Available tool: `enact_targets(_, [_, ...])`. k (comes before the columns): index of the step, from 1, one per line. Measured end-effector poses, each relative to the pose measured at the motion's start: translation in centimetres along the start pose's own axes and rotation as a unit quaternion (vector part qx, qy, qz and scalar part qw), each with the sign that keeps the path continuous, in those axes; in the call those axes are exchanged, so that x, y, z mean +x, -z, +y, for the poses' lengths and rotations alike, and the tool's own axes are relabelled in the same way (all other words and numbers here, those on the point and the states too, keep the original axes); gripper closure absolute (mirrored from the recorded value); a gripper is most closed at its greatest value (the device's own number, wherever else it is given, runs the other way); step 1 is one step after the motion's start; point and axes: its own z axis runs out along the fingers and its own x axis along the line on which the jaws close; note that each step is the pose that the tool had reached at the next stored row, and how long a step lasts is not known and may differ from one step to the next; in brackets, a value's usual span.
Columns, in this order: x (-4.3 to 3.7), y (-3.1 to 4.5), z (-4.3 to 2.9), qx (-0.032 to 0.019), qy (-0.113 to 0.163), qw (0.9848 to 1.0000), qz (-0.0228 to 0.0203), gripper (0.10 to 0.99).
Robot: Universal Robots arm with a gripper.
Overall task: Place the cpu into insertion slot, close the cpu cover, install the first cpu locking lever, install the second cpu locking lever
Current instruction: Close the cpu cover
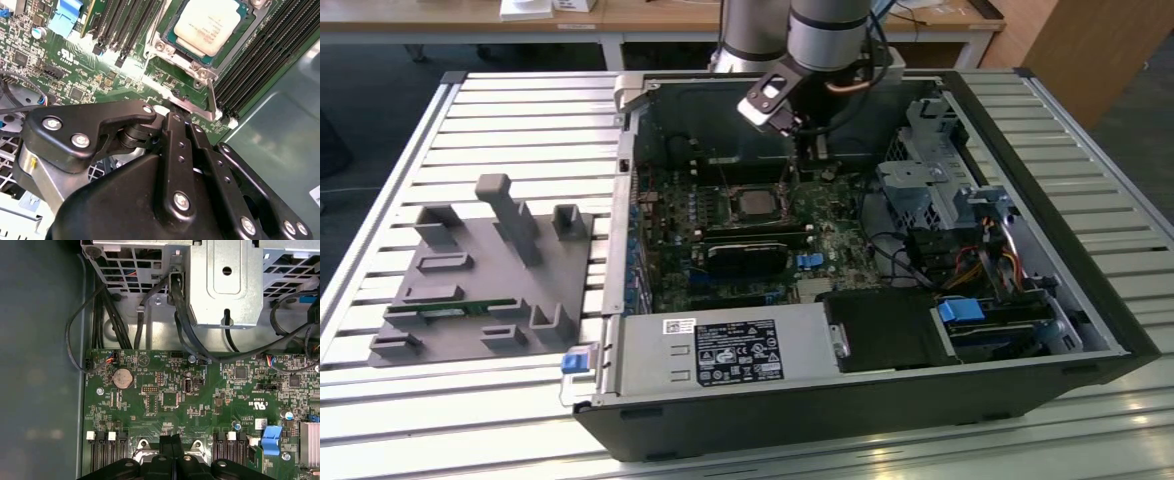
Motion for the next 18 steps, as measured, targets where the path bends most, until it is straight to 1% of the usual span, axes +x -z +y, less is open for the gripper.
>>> enact_targets(18, [0.00,-0.04,-1.06,0.0000,0.000,1.0000,0.0000,0.980])
